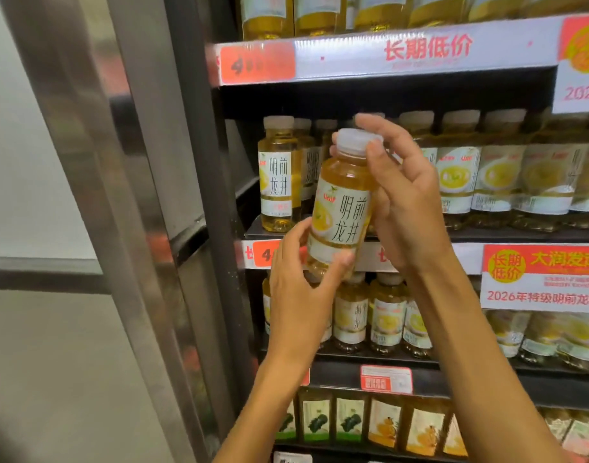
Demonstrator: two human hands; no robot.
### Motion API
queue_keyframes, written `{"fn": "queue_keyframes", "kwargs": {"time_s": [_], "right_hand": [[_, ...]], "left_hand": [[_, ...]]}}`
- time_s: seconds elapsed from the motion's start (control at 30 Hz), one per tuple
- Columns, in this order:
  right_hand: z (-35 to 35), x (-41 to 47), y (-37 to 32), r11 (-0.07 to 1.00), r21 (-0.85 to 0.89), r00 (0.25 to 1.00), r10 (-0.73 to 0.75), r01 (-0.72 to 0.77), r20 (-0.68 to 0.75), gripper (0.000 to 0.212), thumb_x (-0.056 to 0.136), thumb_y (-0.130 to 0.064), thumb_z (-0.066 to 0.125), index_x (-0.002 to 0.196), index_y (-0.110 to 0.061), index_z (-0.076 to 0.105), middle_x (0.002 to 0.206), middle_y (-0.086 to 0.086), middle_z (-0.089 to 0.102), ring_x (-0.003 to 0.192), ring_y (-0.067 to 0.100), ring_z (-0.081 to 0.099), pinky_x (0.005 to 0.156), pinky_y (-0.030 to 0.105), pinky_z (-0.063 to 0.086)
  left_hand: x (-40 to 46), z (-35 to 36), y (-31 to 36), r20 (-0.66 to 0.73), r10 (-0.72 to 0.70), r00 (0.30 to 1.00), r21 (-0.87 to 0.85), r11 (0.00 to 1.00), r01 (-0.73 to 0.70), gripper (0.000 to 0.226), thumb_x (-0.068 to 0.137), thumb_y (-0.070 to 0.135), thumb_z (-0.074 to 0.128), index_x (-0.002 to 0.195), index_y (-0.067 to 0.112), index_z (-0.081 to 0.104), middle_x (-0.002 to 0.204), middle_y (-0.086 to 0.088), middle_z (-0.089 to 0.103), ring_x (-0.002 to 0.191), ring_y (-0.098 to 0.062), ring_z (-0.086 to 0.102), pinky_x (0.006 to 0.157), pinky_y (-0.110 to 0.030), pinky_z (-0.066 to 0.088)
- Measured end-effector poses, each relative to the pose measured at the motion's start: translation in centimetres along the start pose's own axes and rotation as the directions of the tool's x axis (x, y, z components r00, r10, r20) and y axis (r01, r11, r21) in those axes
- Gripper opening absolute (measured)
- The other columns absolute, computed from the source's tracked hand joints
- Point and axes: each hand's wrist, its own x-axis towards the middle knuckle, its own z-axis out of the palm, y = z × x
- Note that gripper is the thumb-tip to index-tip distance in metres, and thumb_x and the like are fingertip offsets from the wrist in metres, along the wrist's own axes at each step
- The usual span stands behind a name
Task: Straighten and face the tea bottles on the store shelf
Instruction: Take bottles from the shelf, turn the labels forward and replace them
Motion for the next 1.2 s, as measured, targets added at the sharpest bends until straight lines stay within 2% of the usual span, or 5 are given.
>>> {"fn": "queue_keyframes", "kwargs": {"time_s": [0.17,0.53,0.87,1.07,1.2], "right_hand": [[0.3,2.9,0.2,0.982,-0.180,0.996,-0.040,0.054,0.076,0.022,0.099,-0.013,0.048,0.120,-0.017,0.055,0.107,0.002,0.062,0.109,0.028,0.059,0.097,0.046,0.049],[-0.3,5.5,1.8,0.930,-0.360,0.995,-0.051,0.078,0.082,0.022,0.098,-0.009,0.051,0.117,-0.006,0.059,0.111,0.003,0.062,0.102,0.006,0.061,0.089,0.025,0.052],[-1.3,7.3,2.5,0.672,-0.714,0.975,-0.212,0.198,0.070,0.021,0.094,-0.019,0.060,0.113,-0.012,0.066,0.107,-0.006,0.066,0.105,0.017,0.060,0.091,0.043,0.049],[-2.0,7.7,3.4,0.343,-0.907,0.960,-0.218,0.244,0.176,0.030,0.097,-0.031,0.053,0.119,-0.014,0.060,0.110,0.005,0.065,0.106,0.027,0.052,0.092,0.037,0.032],[-2.5,8.0,3.4,0.340,-0.918,0.976,-0.139,0.207,0.168,0.039,0.093,-0.044,0.054,0.123,-0.020,0.058,0.114,0.003,0.065,0.106,0.026,0.052,0.089,0.037,0.031]], "left_hand": [[2.2,0.6,0.3,-0.075,-0.009,0.997,0.090,0.996,0.016,0.064,0.080,0.056,0.056,0.138,0.031,0.041,0.129,0.009,0.050,0.120,-0.004,0.043,0.102,-0.037,0.044],[3.8,1.8,-0.6,-0.181,-0.004,0.984,0.273,0.961,0.054,0.066,0.078,0.063,0.053,0.134,0.028,0.047,0.126,0.003,0.052,0.116,-0.016,0.046,0.098,-0.045,0.045],[4.2,2.7,-0.2,-0.240,0.110,0.964,0.432,0.902,0.004,0.068,0.082,0.044,0.068,0.139,0.017,0.042,0.130,-0.001,0.053,0.119,-0.018,0.047,0.102,-0.041,0.038],[4.5,2.9,-0.5,-0.253,0.120,0.960,0.523,0.852,0.031,0.066,0.082,0.040,0.070,0.138,0.016,0.046,0.129,-0.006,0.053,0.118,-0.022,0.048,0.102,-0.037,0.030],[4.7,3.2,-0.5,-0.274,0.126,0.953,0.556,0.830,0.050,0.064,0.082,0.041,0.070,0.136,0.015,0.049,0.126,-0.009,0.053,0.116,-0.024,0.049,0.100,-0.038,0.030]]}}
